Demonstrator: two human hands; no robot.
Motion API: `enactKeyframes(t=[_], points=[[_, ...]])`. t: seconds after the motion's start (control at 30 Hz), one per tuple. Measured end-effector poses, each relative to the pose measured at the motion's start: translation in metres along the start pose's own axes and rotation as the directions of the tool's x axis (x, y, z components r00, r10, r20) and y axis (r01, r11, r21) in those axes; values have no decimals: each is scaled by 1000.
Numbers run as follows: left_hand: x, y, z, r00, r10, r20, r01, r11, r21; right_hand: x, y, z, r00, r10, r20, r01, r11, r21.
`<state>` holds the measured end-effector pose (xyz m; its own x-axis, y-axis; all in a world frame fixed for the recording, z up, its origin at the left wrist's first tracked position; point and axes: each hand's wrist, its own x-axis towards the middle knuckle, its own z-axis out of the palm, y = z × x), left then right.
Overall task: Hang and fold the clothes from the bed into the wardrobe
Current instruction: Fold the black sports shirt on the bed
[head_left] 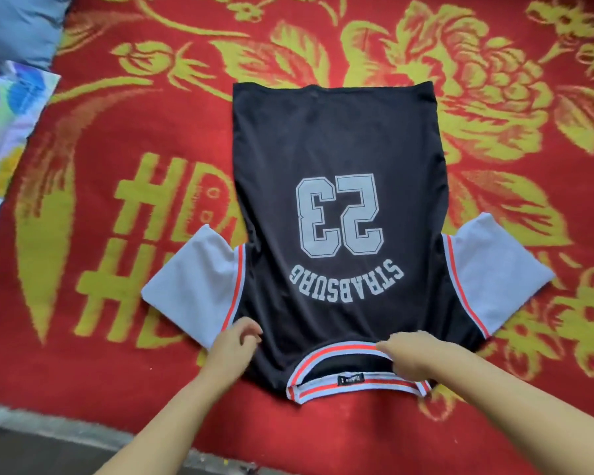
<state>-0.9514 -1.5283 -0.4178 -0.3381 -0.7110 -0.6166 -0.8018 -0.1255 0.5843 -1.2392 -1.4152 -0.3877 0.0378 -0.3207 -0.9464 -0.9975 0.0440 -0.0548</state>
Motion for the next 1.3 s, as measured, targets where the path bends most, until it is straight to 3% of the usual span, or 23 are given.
enactKeyframes(t=[0.03, 0.07, 0.1, 0.13, 0.2, 0.3, 0.33, 0.4, 0.47, 0.53, 0.57, 0.63, 0.7, 0.77, 0.83, 0.9, 1.0, 1.07, 1.13, 1.17, 1.23, 1.3], points=[[8, -9, -19, 955, -103, -279, 82, 993, -86, 8, -17, -17, 993, -24, -114, 31, 998, 61], [16, -22, -40, 853, -206, -480, 141, 976, -169, 18, -37, -35, 975, -55, -216, 86, 987, 134], [23, -31, -55, 751, -317, -579, 186, 943, -275, 25, -55, -49, 949, -90, -301, 158, 965, 211], [33, -46, -69, 670, -441, -597, 237, 889, -391, 36, -78, -64, 920, -133, -368, 238, 937, 258], [51, -64, -84, 606, -637, -476, 335, 747, -574, 57, -119, -83, 862, -194, -469, 350, 896, 273], [73, -64, -95, 690, -716, -103, 317, 427, -847, 84, -158, -95, 847, -226, -482, 336, 929, 154], [79, -63, -98, 739, -673, 34, 309, 294, -905, 90, -163, -94, 869, -218, -445, 306, 942, 135], [84, -62, -110, 808, -544, 225, 362, 157, -919, 101, -172, -91, 900, -209, -383, 266, 959, 101], [86, -63, -120, 828, -501, 251, 323, 61, -944, 105, -176, -88, 894, -204, -398, 253, 964, 76], [79, -69, -133, 858, -499, 119, 143, 10, -990, 108, -182, -90, 866, -212, -453, 268, 961, 63], [72, -73, -139, 842, -539, 0, 35, 54, -998, 109, -185, -90, 851, -228, -473, 284, 957, 50], [52, -87, -149, 706, -637, -310, -113, 330, -937, 113, -195, -93, 838, -265, -478, 314, 949, 24], [31, -98, -148, 603, -577, -551, -60, 656, -752, 116, -204, -95, 849, -269, -455, 307, 952, 9], [18, -98, -141, 622, -404, -671, 45, 873, -485, 117, -208, -97, 861, -264, -436, 288, 957, -10], [17, -79, -133, 672, -297, -678, 27, 925, -379, 116, -208, -99, 848, -275, -454, 321, 947, 24], [23, -43, -122, 724, -194, -662, -59, 939, -340, 109, -201, -102, 806, -231, -545, 412, 881, 235], [28, 21, -81, 811, 1, -586, -195, 944, -268, 94, -173, -104, 747, 108, -656, 512, 535, 672], [28, 61, -41, 877, 122, -464, -270, 925, -267, 84, -145, -104, 760, 343, -553, 529, 168, 832], [29, 84, 1, 950, 192, -245, -260, 924, -282, 78, -113, -102, 796, 465, -387, 528, -222, 819], [29, 88, 22, 966, 205, -158, -237, 944, -229, 76, -94, -99, 807, 510, -298, 513, -352, 783], [34, 79, 52, 986, 157, -46, -159, 987, -30, 72, -57, -85, 795, 590, -142, 498, -500, 708], [41, 53, 62, 995, 92, 23, -95, 965, 243, 68, -25, -61, 725, 687, -49, 514, -491, 704]])
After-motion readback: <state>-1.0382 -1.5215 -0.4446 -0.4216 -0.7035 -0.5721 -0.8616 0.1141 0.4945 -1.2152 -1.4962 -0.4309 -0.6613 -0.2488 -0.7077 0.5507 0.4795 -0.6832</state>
